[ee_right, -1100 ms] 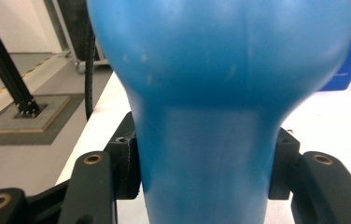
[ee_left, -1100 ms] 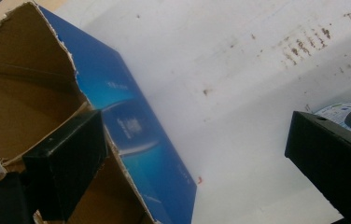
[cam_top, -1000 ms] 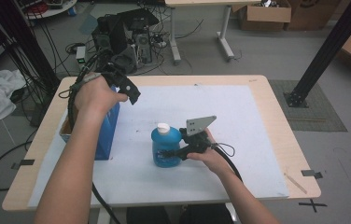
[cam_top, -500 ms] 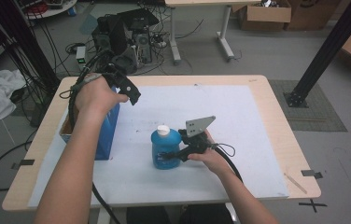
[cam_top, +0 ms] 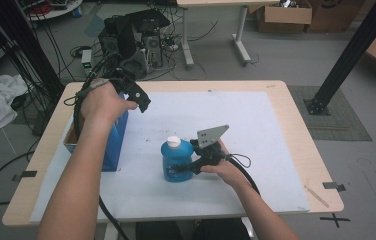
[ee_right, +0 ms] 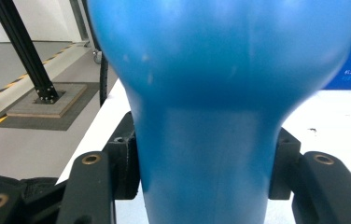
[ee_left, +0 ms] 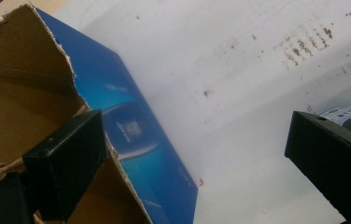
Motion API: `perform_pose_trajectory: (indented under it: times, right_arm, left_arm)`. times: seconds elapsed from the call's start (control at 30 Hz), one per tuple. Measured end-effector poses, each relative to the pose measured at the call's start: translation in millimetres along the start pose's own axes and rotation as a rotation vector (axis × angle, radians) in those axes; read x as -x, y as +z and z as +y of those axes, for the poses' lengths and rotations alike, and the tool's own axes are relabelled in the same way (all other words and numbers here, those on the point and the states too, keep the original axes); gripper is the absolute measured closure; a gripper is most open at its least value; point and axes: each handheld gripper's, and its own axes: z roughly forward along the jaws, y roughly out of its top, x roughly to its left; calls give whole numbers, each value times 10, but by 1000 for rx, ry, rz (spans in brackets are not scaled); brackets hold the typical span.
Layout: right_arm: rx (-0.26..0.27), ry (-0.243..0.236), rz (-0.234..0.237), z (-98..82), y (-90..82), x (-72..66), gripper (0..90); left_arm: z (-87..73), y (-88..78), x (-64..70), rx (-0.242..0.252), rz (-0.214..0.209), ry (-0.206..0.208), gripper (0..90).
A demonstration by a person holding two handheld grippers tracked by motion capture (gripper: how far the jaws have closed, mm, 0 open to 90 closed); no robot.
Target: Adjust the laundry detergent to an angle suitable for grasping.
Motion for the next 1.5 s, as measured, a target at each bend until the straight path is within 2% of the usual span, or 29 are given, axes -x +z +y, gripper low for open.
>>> perform_pose_trajectory:
  times: [0.2,0.3,0.33,0.43,0.6,0.63,0.67,0.7,0.73,0.77,0.8,0.83,0.9,0.93,0.97,1.0,1.03,1.07,1.17,1.2,1.23,1.27,1.33,1.37,1.43,1.47,1.5]
  right_arm:
    - [-7,-6,-9,-6,-11,-17,423]
    - [-22,-9,-18,-12,-18,-31,383]
    - [-31,-1,-27,-24,-29,-38,339]
    - [-37,11,-48,-36,-86,-54,272]
    - [-47,34,-76,-43,-236,-88,249]
    - [-53,47,-106,-53,-337,-107,250]
    - [-53,47,-106,-53,-337,-107,250]
    - [-71,80,-143,-67,-442,-122,213]
    - [-71,80,-143,-67,-442,-122,213]
    - [-76,102,-160,-76,-495,-136,219]
    - [-93,151,-229,-87,-603,-176,212]
    - [-97,171,-243,-88,-656,-201,207]
    - [-113,197,-304,-78,-764,-266,206]
    - [-113,197,-304,-78,-764,-266,206]
    - [-124,203,-334,-68,-815,-307,231]
    - [-150,226,-390,-33,-913,-375,193]
    - [-150,226,-390,-33,-913,-375,193]
    - [-167,230,-411,-15,-955,-418,227]
    - [-260,263,-489,34,-1054,-513,233]
    - [-284,279,-491,41,-1077,-526,223]
    - [-329,305,-505,52,-1117,-551,252]
    - [-389,353,-513,54,-1163,-555,185]
    - [-420,395,-522,58,-1229,-567,245]
    - [-420,395,-522,58,-1229,-567,245]
    - [-439,423,-542,60,-1301,-576,228]
    - [-476,464,-565,59,-1366,-579,234]
    - [-476,464,-565,59,-1366,-579,234]
  left_arm:
    - [6,4,11,0,-1,3,63]
    - [3,4,16,2,-3,2,63]
    - [1,4,13,-1,-4,3,63]
    - [-5,5,16,0,-5,4,63]
    - [-11,0,19,1,-4,5,63]
    - [-13,0,19,2,-6,4,63]
    - [-13,0,19,2,-6,4,63]
    - [-13,1,24,5,-6,6,63]
    - [-13,1,24,5,-6,6,63]
    - [-12,1,30,8,-7,6,63]
    - [-10,2,44,7,-9,11,63]
    - [-10,2,44,7,-9,11,63]
    - [-8,-2,68,12,-6,11,63]
    - [-8,-2,68,12,-6,11,63]
    - [-7,-4,74,11,-7,14,63]
    - [-6,-6,78,13,-9,14,63]
    - [-4,-10,82,14,-12,15,63]
    - [-1,-14,85,16,-12,17,63]
    - [7,-29,92,22,-15,16,63]
    - [11,-37,97,24,-19,20,63]
    - [13,-41,106,23,-19,20,67]
    - [14,-43,113,24,-18,22,68]
    - [14,-58,136,26,-17,29,68]
    - [14,-58,136,26,-17,29,68]
    - [10,-65,141,26,-15,37,67]
    - [6,-65,145,25,-16,34,67]
    - [1,-63,147,25,-17,32,67]
